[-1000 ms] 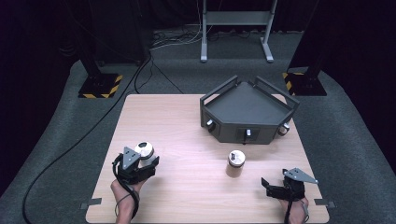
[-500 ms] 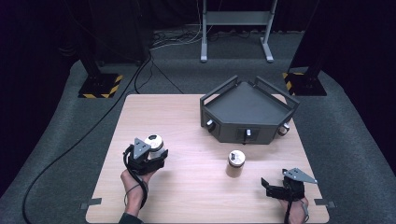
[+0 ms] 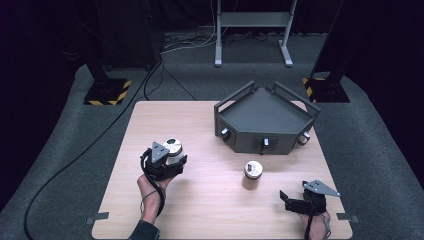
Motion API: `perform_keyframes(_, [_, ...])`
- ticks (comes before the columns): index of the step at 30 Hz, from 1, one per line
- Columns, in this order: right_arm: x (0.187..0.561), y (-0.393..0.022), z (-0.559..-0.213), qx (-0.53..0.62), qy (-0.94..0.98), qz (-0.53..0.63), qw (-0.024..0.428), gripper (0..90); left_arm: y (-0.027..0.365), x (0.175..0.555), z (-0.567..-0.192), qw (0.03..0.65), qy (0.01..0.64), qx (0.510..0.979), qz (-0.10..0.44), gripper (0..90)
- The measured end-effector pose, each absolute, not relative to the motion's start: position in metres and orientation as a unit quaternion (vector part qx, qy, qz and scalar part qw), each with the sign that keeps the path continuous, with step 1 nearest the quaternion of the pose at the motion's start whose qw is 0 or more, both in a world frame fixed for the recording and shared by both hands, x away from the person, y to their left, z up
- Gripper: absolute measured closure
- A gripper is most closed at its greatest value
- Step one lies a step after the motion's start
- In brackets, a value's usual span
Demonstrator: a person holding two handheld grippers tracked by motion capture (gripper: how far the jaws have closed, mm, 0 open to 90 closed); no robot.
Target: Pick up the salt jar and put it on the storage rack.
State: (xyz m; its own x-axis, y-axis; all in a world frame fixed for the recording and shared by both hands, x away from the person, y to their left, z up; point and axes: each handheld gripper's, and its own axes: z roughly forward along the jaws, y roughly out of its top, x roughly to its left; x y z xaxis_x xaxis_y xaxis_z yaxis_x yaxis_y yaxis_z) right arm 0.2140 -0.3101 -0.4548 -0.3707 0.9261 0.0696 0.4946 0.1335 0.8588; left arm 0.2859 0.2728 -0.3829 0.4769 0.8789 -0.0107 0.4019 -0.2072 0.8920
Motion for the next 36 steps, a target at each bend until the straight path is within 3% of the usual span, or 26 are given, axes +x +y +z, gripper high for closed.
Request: perform_keyframes(36, [0.212,-0.316,-0.458,0.495,0.705,0.442,0.251,0.3,0.226,0.318,-0.366,0.468,0.405,0.746,0.247,31.7])
